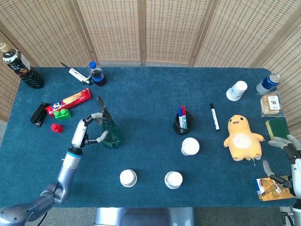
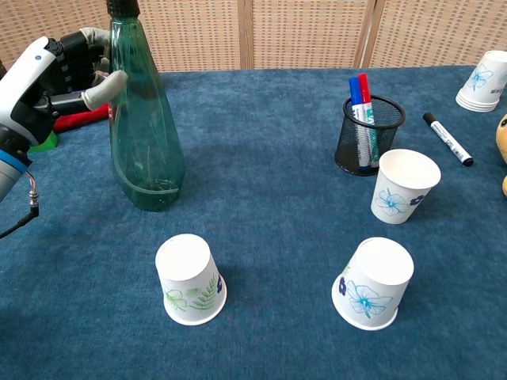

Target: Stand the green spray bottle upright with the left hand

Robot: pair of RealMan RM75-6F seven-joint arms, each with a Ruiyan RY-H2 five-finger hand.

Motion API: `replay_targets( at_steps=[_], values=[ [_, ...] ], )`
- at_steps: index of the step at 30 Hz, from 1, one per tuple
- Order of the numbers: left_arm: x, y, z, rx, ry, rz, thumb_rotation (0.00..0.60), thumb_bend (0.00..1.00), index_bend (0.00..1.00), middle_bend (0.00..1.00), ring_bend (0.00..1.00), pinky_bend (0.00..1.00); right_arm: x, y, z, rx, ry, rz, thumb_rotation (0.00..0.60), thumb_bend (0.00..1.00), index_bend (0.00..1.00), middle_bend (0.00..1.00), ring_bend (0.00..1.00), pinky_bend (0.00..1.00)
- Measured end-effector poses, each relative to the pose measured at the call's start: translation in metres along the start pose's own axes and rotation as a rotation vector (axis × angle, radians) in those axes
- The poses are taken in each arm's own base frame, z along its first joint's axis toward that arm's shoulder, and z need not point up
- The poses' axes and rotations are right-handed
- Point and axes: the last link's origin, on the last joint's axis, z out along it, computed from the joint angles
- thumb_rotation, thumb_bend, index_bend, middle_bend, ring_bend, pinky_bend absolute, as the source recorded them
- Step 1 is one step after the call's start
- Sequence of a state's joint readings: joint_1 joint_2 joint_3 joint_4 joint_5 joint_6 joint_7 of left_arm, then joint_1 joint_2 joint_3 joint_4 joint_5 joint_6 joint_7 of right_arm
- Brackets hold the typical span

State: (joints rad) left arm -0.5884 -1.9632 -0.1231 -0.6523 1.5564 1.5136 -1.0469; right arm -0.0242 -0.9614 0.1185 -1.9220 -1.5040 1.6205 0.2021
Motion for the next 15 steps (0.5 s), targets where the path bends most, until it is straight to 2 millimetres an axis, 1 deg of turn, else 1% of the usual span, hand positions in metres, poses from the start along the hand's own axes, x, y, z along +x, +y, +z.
replay_targets(
  at_steps=[3, 6, 8, 13, 15],
  values=[
    [0.000, 0.000, -0.003, 0.002, -0.005, 0.004, 0.569, 0.46, 0.45, 0.42, 0.39, 0.53, 0.000, 0.001, 0.000, 0.000, 0.001, 0.002, 0.600, 0.39, 0.30, 0.27, 0.11, 0.22],
    [0.001, 0.000, -0.005, 0.000, -0.009, 0.015, 0.555, 0.46, 0.44, 0.42, 0.37, 0.51, 0.000, 0.001, 0.000, 0.000, 0.004, 0.004, 0.600, 0.39, 0.30, 0.27, 0.11, 0.22],
    [0.001, 0.000, -0.007, -0.001, -0.009, 0.019, 0.535, 0.45, 0.43, 0.41, 0.36, 0.50, 0.000, 0.001, 0.000, 0.001, 0.006, 0.005, 0.600, 0.39, 0.30, 0.27, 0.11, 0.22],
    [0.003, 0.000, -0.011, 0.004, -0.009, 0.035, 0.430, 0.45, 0.40, 0.37, 0.31, 0.45, 0.000, 0.001, 0.000, 0.003, 0.005, 0.008, 0.600, 0.39, 0.30, 0.27, 0.11, 0.22],
    [0.004, 0.000, -0.013, 0.006, -0.007, 0.041, 0.401, 0.44, 0.39, 0.35, 0.29, 0.44, 0.000, 0.001, 0.000, 0.005, 0.006, 0.010, 0.600, 0.39, 0.30, 0.27, 0.11, 0.22]
  ],
)
